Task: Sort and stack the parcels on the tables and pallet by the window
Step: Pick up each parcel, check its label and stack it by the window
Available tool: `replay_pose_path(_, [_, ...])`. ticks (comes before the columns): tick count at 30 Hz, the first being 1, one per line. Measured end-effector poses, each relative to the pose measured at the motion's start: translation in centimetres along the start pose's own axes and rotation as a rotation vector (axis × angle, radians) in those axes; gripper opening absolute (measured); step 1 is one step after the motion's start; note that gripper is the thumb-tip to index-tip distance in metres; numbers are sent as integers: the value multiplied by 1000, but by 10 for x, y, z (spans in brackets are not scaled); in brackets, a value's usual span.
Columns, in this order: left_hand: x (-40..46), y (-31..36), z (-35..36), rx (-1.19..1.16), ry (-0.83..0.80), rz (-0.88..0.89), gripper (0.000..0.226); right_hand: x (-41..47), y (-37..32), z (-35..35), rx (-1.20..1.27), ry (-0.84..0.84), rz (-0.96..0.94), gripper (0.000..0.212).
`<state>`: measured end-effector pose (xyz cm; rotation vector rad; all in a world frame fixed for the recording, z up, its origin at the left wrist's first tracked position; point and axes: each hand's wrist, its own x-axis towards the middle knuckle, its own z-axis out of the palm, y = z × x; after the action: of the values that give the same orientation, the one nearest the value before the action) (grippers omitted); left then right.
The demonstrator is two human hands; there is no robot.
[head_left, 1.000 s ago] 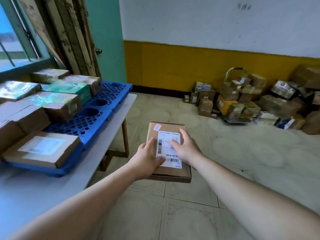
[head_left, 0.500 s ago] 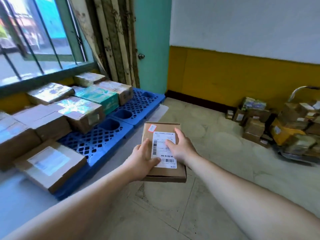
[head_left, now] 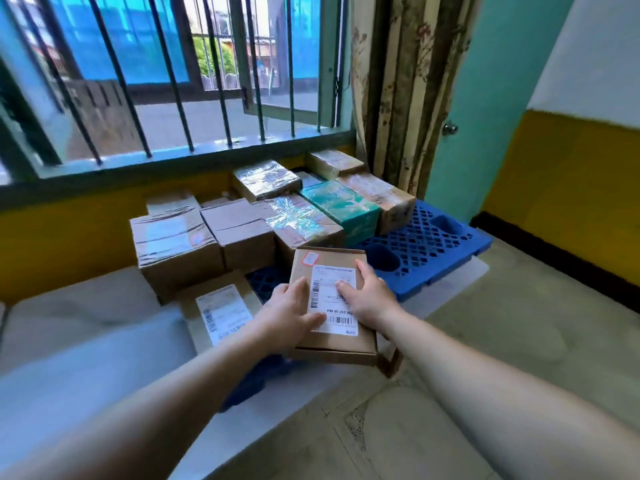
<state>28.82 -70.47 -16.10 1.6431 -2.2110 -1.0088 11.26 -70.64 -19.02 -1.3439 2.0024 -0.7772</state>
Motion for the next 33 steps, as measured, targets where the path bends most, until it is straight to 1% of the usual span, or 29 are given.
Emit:
replay_pose_path(4, [7, -14, -6, 60, 30, -125, 73, 36, -14, 15, -82, -156, -83, 73])
replay_pose_path(9, [20, -24, 8, 135, 53, -306, 73, 70, -13, 31, -197, -328, -172, 74])
replay_pose_path(12, [26, -25, 19, 133, 81, -373, 75, 83, -5, 36, -199, -400, -198, 73])
replay_pose_path(15, [30, -23, 26, 119, 126, -403, 78, 90, 2, 40, -185, -449, -218, 74])
replay_pose_path(18, [31, -25, 30, 167, 129, -403, 77, 92, 7, 41, -193, -462, -226, 76])
replay_pose_path(22, [32, -29, 34, 324, 81, -378, 73, 90, 10, 38, -218, -472, -256, 75])
replay_pose_path(25, [30, -32, 39, 378, 57, -379, 81, 88, 7, 42, -251, -454, -269, 74])
replay_pose_path(29, [24, -36, 43, 413, 33, -375, 85, 82, 5, 54, -395, -390, -285, 70])
replay_pose_path(33, [15, -35, 43, 426, -7, -353, 92, 82, 4, 63, -384, -351, -270, 68])
